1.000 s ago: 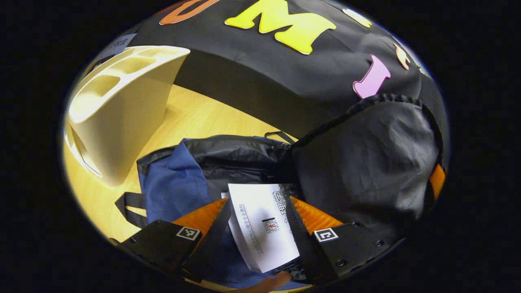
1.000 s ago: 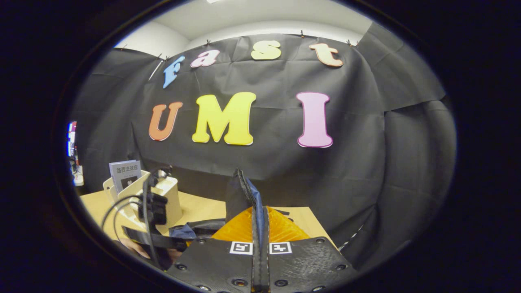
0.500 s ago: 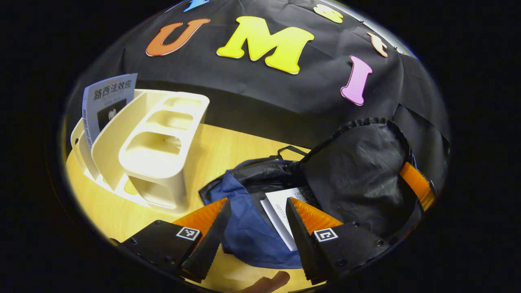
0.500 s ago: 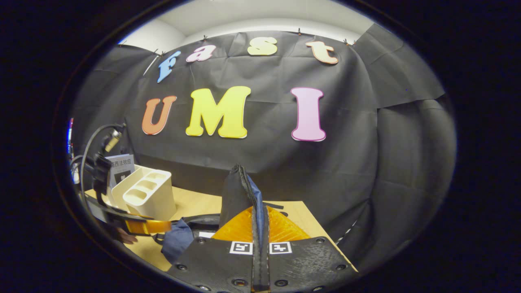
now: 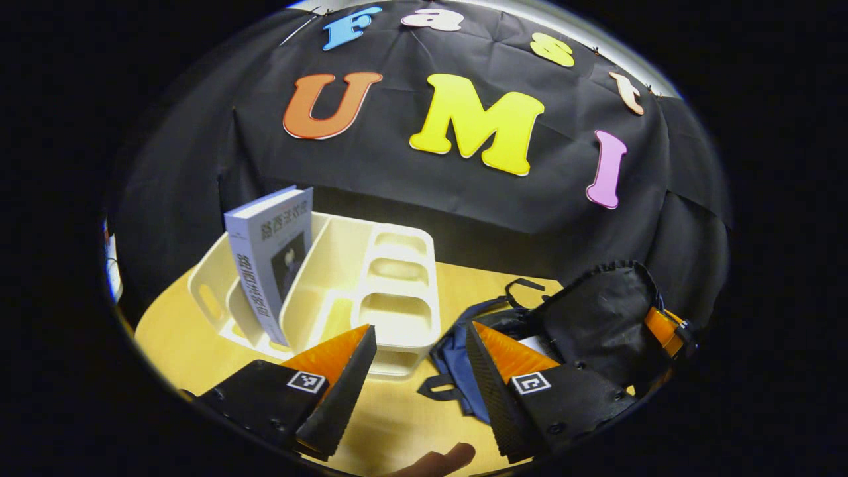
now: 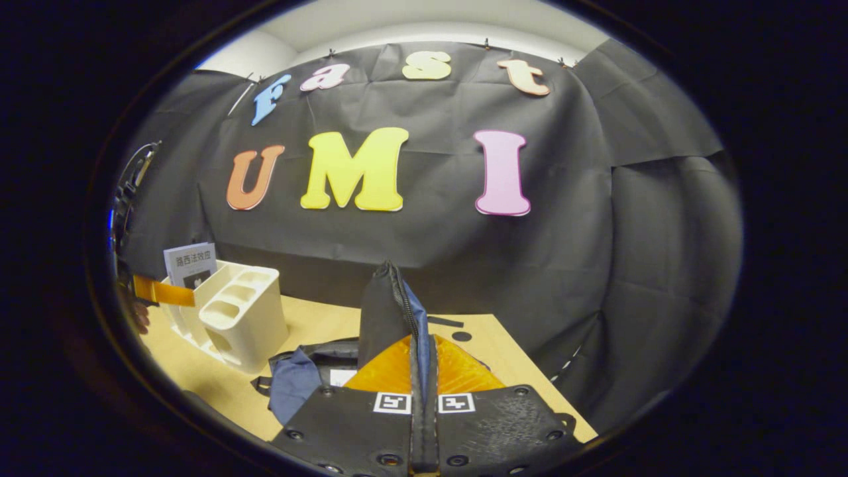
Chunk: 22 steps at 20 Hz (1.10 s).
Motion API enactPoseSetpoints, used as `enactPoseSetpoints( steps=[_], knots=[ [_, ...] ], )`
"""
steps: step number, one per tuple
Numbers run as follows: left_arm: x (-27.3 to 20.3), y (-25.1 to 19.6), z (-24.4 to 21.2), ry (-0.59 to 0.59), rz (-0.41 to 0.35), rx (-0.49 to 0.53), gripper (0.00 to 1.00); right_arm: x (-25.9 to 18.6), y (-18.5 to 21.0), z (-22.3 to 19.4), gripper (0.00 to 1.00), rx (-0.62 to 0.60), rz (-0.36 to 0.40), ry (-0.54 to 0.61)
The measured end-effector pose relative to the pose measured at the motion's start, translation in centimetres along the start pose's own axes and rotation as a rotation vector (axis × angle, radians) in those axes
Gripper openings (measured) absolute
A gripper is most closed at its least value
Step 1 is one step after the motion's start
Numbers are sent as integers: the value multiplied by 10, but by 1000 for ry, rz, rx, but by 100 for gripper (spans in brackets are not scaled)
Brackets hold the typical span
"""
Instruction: Open the schoolbag, grab two books from the bookshelf and put them into the schoolbag.
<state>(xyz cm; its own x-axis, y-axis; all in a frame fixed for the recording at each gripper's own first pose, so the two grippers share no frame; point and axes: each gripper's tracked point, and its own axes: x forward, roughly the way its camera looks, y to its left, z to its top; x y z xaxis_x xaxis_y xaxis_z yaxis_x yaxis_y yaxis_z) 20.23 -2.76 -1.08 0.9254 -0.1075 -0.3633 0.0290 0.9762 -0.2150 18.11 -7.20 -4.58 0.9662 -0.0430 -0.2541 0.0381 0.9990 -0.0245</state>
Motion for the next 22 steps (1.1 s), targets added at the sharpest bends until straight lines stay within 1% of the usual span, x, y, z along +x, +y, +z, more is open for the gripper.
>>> enactPoseSetpoints(
  steps=[4,5,6,8,10,12,14,18,20,22],
  knots=[
    [-16,49,35,-42,105,73,87,1,9,0,0,-6,-5,2],
    [-20,61,46,-55,130,87,90,2,11,0,0,-8,-6,5],
    [-22,71,56,-72,148,96,97,3,13,-1,0,-8,-6,7],
    [-25,87,76,-88,165,108,100,4,16,0,0,-13,-3,9],
    [-22,99,91,-77,163,102,98,5,18,0,0,-17,-5,12],
    [-11,118,102,-44,183,87,98,7,19,2,0,-27,-4,16],
    [0,134,108,2,196,98,98,7,22,1,0,-44,0,19],
    [29,153,110,125,182,94,98,8,24,0,0,-46,6,18],
    [43,164,111,168,188,111,98,8,24,1,0,-47,7,18],
    [56,178,111,213,217,138,98,8,25,2,0,-46,9,16]
  ],
)
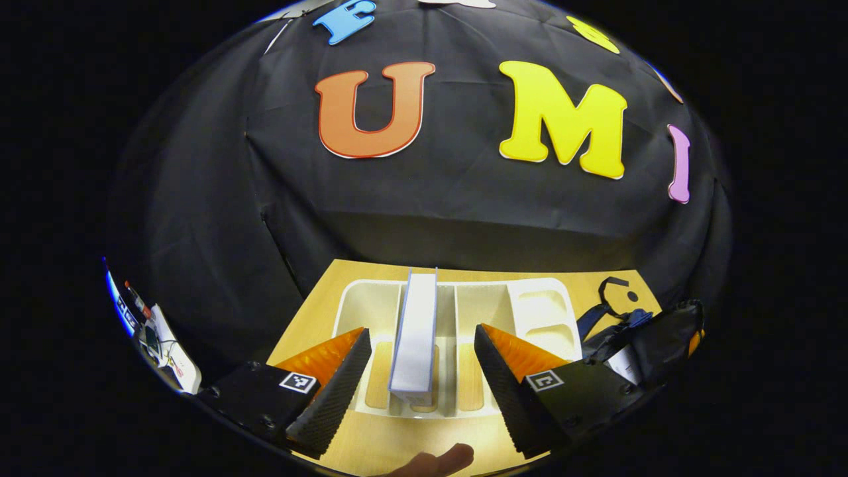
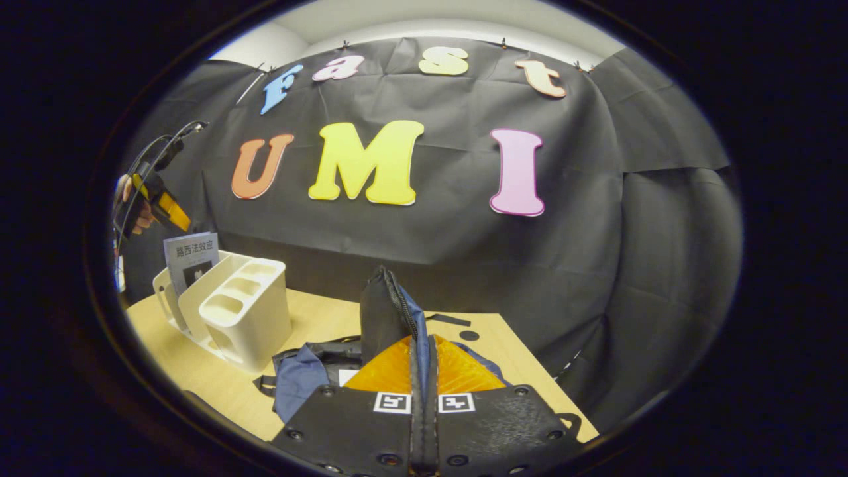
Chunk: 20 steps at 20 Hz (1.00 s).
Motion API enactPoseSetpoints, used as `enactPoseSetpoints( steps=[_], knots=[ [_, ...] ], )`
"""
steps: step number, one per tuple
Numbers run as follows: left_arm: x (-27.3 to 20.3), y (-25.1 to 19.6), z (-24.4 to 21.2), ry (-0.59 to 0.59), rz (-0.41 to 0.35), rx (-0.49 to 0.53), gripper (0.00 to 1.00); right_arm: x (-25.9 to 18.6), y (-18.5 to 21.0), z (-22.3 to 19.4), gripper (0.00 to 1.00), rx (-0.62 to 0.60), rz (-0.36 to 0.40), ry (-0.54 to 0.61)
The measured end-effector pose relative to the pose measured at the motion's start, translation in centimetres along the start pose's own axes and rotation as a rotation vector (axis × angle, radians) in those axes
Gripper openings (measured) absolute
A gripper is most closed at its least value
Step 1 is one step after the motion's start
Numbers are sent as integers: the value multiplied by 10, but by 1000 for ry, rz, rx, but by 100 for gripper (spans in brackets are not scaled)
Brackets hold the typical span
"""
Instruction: Open the schoolbag, grab two books from the bookshelf and put them into the schoolbag.
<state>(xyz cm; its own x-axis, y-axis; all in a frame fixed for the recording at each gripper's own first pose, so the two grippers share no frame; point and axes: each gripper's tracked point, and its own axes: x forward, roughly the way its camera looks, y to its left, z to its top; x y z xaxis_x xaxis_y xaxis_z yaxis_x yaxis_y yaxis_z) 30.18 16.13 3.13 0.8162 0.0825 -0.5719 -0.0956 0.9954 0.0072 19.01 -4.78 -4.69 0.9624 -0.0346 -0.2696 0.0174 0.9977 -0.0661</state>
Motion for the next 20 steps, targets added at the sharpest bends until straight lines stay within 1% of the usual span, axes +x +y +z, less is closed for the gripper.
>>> enactPoseSetpoints(
  steps=[1,2,4,6,7,8,10,12,13,15,16,17,18,19,20],
  knots=[
    [7,5,1,18,11,3,98,-1,-1,1,0,5,2,-2],
    [14,6,0,44,12,-1,100,-2,-1,-1,0,11,6,-3],
    [27,3,-9,116,-3,5,98,-3,-1,-5,0,24,9,3],
    [41,11,-18,174,12,32,98,-6,-1,-6,0,22,16,-1],
    [49,8,-20,201,4,27,99,-6,-1,-7,0,17,15,-1],
    [53,5,-22,224,-14,9,96,-6,-2,-7,0,14,16,-3],
    [62,3,-27,267,-30,0,98,-5,-3,-9,0,14,17,0],
    [72,4,-31,299,-14,15,96,-4,-4,-11,0,19,17,5],
    [74,-1,-33,319,-24,22,95,-4,-4,-11,0,20,17,5],
    [80,-2,-38,346,-8,35,90,-3,-5,-12,0,21,16,5],
    [80,1,-37,348,7,45,82,-3,-6,-13,1,22,16,6],
    [83,1,-38,346,10,38,78,-4,-6,-14,0,20,17,7],
    [84,-3,-38,350,-5,22,67,-3,-7,-15,1,19,15,9],
    [73,-10,-34,352,-33,-1,59,-3,-8,-16,0,21,14,13],
    [76,-12,-42,355,-30,-7,48,-4,-8,-17,1,25,16,12]
  ],
)
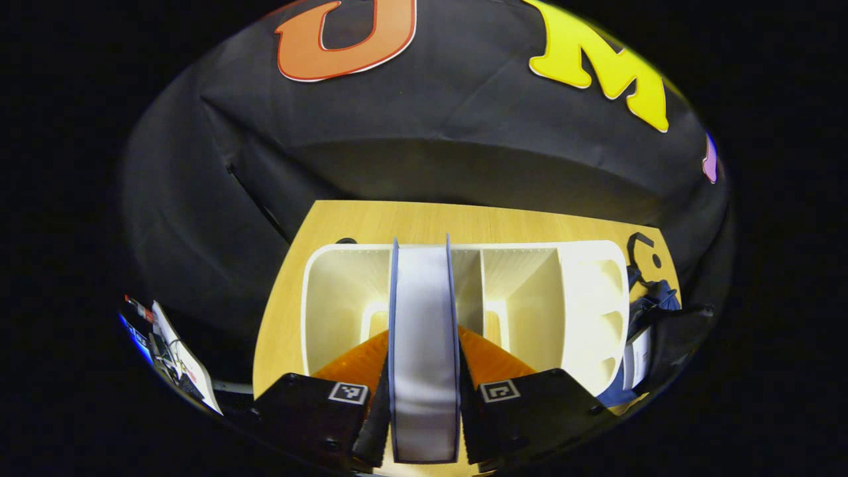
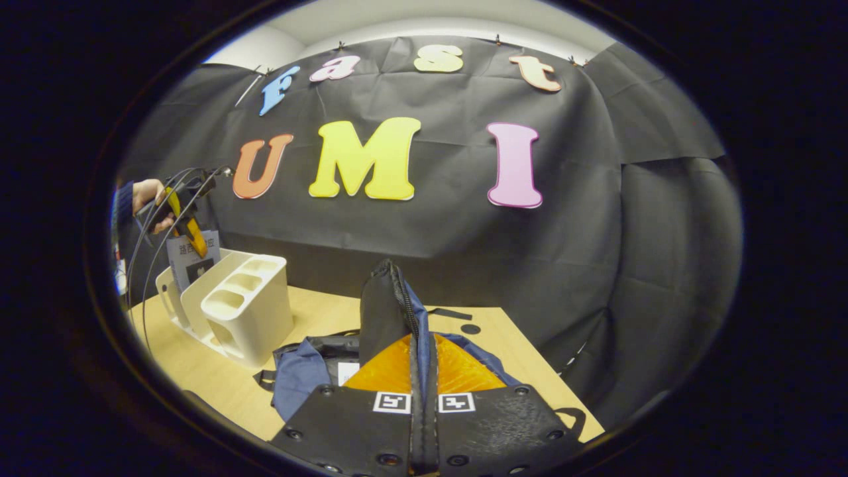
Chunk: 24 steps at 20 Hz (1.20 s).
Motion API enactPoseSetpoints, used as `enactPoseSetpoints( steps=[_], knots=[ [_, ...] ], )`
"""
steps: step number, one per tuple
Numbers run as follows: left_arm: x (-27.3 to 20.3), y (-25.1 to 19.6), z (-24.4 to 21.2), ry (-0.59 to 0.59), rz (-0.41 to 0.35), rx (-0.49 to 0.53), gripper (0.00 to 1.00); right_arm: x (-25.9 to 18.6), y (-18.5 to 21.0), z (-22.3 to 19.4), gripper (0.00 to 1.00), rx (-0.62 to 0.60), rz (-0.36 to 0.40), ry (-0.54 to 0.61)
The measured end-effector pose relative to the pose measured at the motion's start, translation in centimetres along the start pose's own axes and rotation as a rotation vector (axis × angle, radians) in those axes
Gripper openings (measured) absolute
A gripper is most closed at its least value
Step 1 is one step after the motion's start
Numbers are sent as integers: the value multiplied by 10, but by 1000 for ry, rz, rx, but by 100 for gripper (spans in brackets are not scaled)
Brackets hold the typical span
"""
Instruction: Open the schoolbag, grab two books from the bookshelf and put them into the schoolbag.
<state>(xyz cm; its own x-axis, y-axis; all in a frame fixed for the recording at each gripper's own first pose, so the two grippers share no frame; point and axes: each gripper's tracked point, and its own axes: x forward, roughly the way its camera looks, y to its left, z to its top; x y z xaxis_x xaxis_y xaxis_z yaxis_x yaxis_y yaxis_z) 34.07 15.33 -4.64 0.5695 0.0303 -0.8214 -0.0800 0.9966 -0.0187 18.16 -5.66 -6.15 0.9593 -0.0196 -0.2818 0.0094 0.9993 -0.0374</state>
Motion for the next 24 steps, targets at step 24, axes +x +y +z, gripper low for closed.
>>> enactPoseSetpoints(
  steps=[24],
  knots=[
    [-168,1,-156,-241,-102,-139,43,-5,12,-5,0,-112,1,-13]
  ],
)
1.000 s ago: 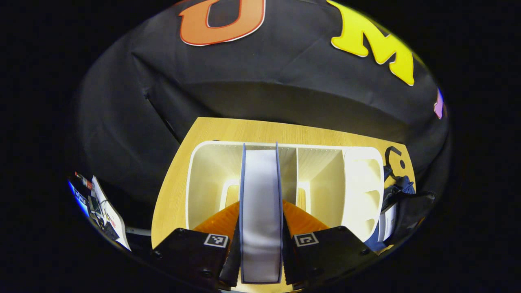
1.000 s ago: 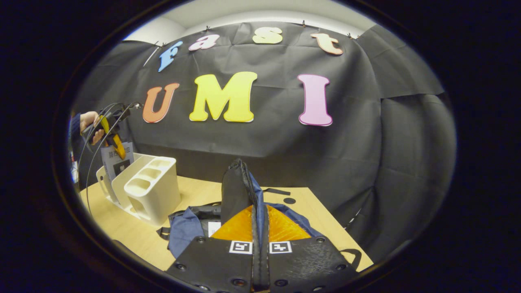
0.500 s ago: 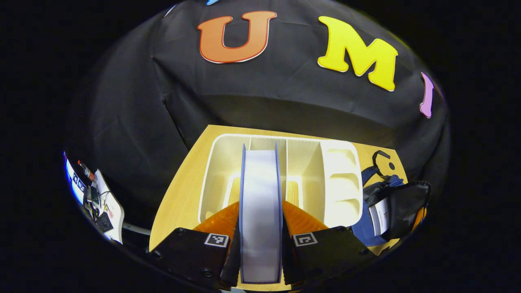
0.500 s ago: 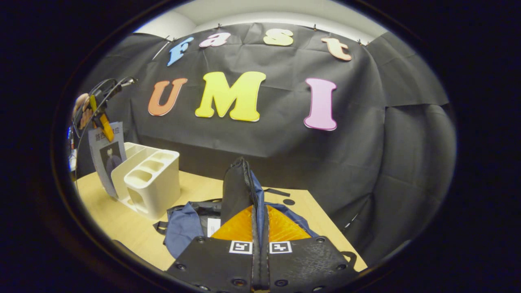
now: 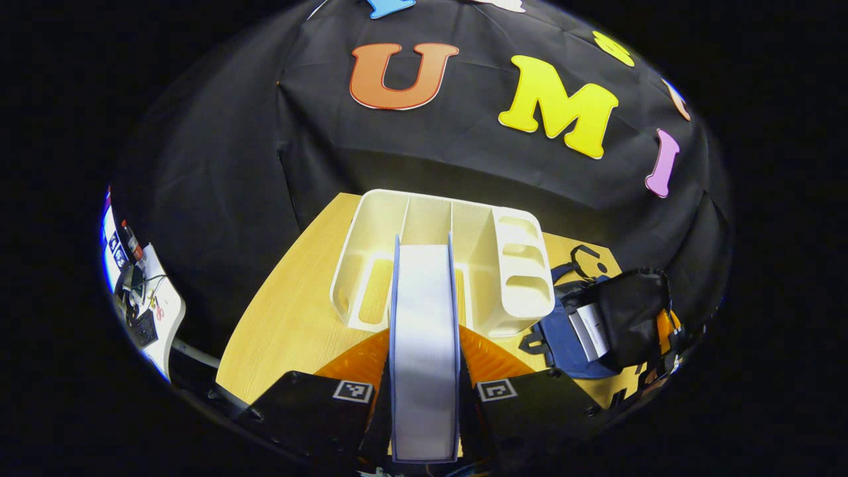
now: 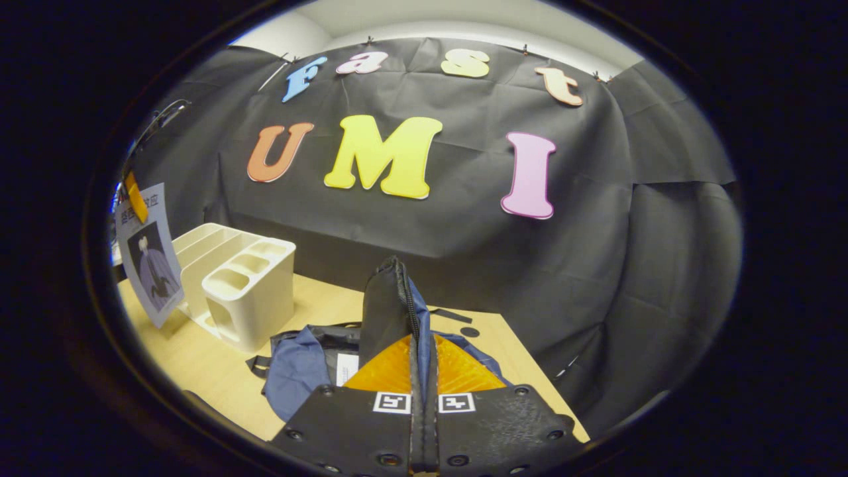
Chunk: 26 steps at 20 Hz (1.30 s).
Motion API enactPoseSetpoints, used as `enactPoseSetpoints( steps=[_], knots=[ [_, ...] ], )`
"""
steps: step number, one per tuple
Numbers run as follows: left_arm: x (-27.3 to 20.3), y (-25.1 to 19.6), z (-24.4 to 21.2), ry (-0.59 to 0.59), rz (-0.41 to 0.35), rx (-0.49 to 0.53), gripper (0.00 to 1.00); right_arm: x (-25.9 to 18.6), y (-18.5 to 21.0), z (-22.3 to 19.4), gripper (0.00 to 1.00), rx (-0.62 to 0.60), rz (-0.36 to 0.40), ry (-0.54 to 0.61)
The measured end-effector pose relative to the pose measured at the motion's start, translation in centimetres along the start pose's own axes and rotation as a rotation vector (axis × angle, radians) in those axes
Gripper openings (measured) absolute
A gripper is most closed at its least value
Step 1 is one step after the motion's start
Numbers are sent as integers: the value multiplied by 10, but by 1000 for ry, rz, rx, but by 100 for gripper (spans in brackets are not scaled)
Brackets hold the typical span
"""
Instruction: Open the schoolbag, grab two books from the bookshelf and put them into the schoolbag.
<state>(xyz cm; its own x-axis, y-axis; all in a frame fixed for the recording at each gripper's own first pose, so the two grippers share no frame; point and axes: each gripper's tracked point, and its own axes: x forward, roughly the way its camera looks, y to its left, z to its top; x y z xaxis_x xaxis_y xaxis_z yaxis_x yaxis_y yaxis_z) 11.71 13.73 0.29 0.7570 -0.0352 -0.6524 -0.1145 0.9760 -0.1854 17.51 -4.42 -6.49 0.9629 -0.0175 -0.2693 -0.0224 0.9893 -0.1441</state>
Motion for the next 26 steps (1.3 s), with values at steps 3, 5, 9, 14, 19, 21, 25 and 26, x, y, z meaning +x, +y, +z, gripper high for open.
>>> enactPoseSetpoints(
  steps=[3,5,9,14,19,21,25,26],
  knots=[
    [-15,-2,-18,-8,-42,-52,43,-1,4,0,1,2,4,-1],
    [-24,-10,-27,-13,-90,-103,43,-1,4,0,0,3,1,3],
    [-32,-31,-41,-31,-185,-222,43,-3,5,0,1,-2,-3,7],
    [-37,-75,-43,-41,-340,-286,43,-7,-4,2,1,-22,-32,13],
    [-31,-120,-47,-5,-503,-350,43,-7,-9,11,1,12,-36,21],
    [-23,-138,-42,-8,-561,-388,43,-6,-12,15,1,-2,-38,21],
    [-1,-180,-40,22,-658,-457,43,-4,-8,26,0,-24,-3,11],
    [6,-189,-38,30,-677,-480,43,-2,-8,29,0,-25,6,9]
  ],
)
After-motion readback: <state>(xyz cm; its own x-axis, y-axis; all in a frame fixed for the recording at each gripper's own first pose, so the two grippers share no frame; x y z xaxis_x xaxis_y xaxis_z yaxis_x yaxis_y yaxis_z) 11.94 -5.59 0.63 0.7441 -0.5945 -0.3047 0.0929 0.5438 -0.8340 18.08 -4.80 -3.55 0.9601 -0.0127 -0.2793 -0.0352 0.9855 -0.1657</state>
